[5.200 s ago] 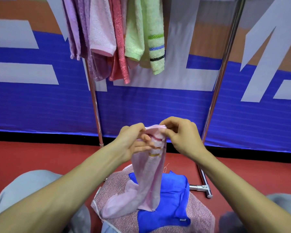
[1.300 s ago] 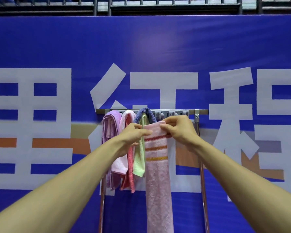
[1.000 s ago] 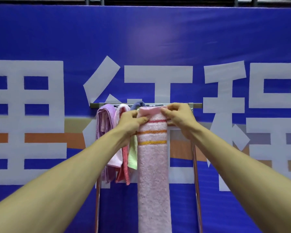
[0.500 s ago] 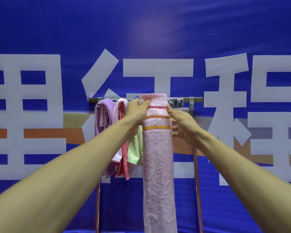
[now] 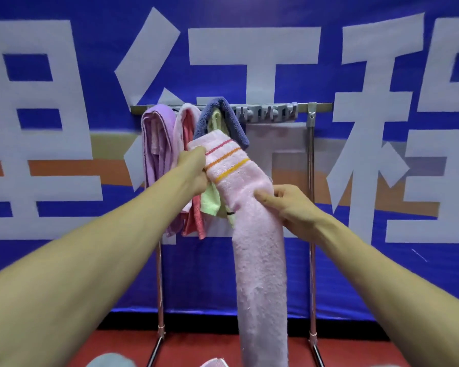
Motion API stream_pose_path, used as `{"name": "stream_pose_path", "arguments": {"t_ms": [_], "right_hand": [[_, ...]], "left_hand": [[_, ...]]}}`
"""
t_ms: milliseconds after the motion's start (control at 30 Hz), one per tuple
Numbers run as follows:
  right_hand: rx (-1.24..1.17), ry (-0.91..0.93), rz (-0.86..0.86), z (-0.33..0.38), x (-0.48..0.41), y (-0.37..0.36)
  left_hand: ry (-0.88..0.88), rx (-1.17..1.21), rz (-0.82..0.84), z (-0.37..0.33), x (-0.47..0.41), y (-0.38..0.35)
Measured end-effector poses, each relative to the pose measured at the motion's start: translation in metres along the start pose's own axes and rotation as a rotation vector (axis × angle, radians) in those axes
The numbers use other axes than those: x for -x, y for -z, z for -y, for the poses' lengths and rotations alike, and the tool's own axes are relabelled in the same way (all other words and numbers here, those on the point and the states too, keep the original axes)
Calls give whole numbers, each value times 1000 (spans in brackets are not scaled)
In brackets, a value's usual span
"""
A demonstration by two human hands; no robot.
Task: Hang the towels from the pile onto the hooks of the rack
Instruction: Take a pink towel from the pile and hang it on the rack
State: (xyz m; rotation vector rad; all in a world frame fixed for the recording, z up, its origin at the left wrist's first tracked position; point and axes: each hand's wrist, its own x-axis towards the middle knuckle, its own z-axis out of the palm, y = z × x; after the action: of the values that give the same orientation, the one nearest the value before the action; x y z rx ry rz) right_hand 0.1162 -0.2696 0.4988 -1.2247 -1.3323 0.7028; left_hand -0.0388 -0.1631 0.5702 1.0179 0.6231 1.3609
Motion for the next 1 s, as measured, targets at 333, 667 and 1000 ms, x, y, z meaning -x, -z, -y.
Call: {"name": "stream_pose_path", "arguments": {"t_ms": [333, 667, 1000], "right_hand": [[-344, -140, -302, 52, -17, -24], [-378, -248, -338, 64, -17, -25], [-383, -181, -289, 57, -14, -4]], "left_hand": [[311, -339, 306, 61, 58, 48], [-185, -464, 460, 86, 86, 65], [-73, -433, 412, 86, 88, 51]]}}
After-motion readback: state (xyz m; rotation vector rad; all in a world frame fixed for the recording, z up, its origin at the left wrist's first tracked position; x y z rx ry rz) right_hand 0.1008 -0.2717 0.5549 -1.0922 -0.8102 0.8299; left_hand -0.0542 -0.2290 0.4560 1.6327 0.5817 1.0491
